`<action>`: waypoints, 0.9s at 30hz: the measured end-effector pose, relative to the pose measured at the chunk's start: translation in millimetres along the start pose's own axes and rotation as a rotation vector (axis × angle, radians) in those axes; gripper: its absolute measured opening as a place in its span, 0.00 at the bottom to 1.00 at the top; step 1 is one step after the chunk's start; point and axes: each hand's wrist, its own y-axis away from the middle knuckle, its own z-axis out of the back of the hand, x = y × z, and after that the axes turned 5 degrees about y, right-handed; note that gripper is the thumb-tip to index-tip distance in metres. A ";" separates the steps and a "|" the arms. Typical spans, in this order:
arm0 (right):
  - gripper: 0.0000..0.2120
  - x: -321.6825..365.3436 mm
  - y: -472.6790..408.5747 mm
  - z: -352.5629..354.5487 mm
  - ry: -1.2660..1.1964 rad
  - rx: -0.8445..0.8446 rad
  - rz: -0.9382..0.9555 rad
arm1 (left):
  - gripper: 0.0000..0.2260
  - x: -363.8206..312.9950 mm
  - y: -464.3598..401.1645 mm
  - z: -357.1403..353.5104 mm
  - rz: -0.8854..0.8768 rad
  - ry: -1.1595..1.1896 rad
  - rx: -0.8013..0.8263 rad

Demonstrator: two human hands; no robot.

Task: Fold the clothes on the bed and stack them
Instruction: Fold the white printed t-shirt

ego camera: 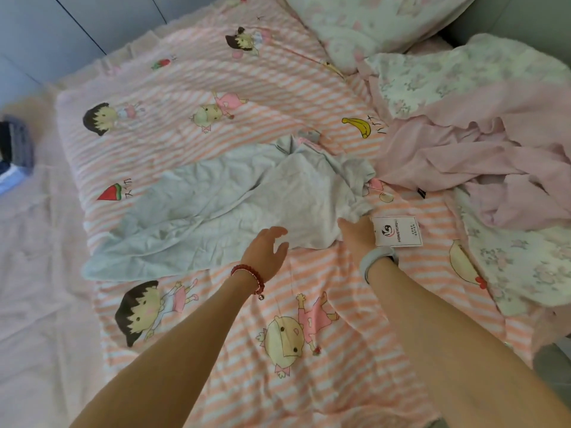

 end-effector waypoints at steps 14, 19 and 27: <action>0.18 -89.9 137.3 9.4 0.643 0.165 0.907 | 0.30 24.5 63.9 16.6 -0.007 -0.019 0.083; 0.17 -54.0 76.7 11.1 0.503 0.008 0.593 | 0.35 19.6 51.5 -26.8 0.118 0.070 0.070; 0.20 -3.1 1.7 -31.8 -0.132 0.142 -0.079 | 0.14 29.0 45.0 -3.9 0.156 0.389 0.002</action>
